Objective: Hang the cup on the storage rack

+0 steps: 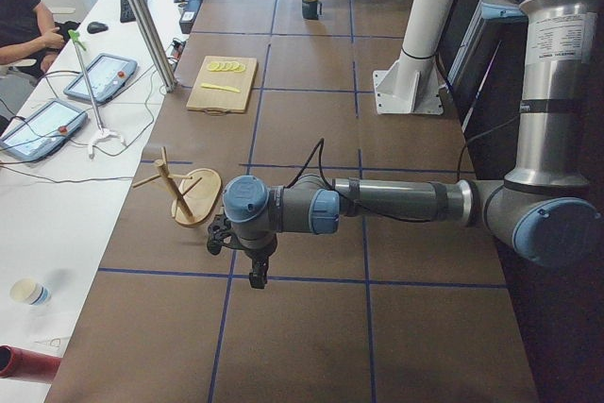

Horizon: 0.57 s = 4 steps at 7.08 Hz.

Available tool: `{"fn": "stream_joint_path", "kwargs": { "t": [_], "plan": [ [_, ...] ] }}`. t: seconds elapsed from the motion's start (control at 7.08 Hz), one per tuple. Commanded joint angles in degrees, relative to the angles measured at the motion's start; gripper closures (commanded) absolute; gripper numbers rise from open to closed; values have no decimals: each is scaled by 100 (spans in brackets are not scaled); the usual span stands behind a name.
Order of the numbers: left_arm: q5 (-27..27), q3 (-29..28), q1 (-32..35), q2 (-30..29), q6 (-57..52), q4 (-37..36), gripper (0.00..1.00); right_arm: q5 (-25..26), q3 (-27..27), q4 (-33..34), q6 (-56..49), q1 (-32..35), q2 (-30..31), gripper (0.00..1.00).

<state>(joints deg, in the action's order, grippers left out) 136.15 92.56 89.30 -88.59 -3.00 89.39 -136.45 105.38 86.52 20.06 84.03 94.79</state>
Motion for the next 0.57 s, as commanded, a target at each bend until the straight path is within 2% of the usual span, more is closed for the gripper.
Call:
{"fn": "stream_joint_path", "kwargs": {
  "t": [0.0, 0.14, 0.42],
  "plan": [
    [0, 25, 0, 8, 10, -1, 0, 398, 176, -1927, 1851, -850, 732, 0],
    [0, 17, 0, 8, 10, -1, 0, 565, 167, -2138, 2322, -1367, 734, 0],
    [0, 17, 0, 8, 10, -1, 0, 821, 114, -2149, 2406, -1871, 699, 0]
  ]
}}
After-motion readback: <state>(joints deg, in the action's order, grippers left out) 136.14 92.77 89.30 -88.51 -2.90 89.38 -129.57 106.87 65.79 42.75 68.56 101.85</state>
